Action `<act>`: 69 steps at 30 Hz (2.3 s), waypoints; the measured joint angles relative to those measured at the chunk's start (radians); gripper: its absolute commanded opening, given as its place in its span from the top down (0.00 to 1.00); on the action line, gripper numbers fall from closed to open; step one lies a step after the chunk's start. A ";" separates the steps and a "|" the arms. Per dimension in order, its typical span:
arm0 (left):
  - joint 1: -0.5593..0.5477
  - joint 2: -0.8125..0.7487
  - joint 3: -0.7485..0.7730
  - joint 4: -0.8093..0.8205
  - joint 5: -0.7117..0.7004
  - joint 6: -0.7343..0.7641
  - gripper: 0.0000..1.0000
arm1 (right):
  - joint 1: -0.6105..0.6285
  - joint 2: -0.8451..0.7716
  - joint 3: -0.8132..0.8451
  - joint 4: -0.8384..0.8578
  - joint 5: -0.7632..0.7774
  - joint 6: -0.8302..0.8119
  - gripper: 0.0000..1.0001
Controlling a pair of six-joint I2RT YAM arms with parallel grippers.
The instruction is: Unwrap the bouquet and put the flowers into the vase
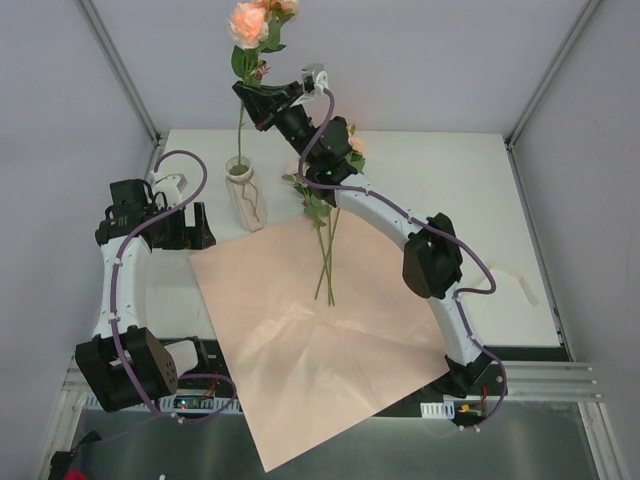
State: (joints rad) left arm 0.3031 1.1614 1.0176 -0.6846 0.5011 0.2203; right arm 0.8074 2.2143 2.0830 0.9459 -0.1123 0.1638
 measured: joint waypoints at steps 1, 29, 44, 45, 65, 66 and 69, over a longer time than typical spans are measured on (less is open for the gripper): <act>0.000 0.000 0.000 0.000 0.000 0.000 0.01 | -0.001 0.006 0.000 -0.004 0.000 0.000 0.99; 0.013 0.002 0.023 0.000 0.067 -0.044 0.01 | 0.016 -0.091 0.017 -0.711 -0.163 -0.169 0.43; 0.013 0.023 0.023 0.001 0.067 -0.064 0.01 | 0.002 0.122 0.269 -0.819 -0.151 -0.184 0.69; 0.013 0.023 0.024 0.001 0.067 -0.067 0.01 | 0.003 0.123 0.269 -0.821 -0.149 -0.185 0.69; 0.085 0.055 0.023 0.037 0.047 -0.118 0.01 | 0.080 0.201 0.340 -0.845 -0.140 -0.179 0.25; 0.088 0.059 0.023 0.037 0.048 -0.121 0.01 | 0.080 0.199 0.328 -0.844 -0.139 -0.179 0.25; 0.091 0.069 0.023 0.038 0.048 -0.126 0.01 | 0.074 0.184 0.273 -0.843 -0.140 -0.178 0.25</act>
State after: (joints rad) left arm 0.3939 1.2304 1.0409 -0.6468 0.5495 0.0948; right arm 0.8810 2.3985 2.3558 0.1028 -0.2520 -0.0143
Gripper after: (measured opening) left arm 0.992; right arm 0.751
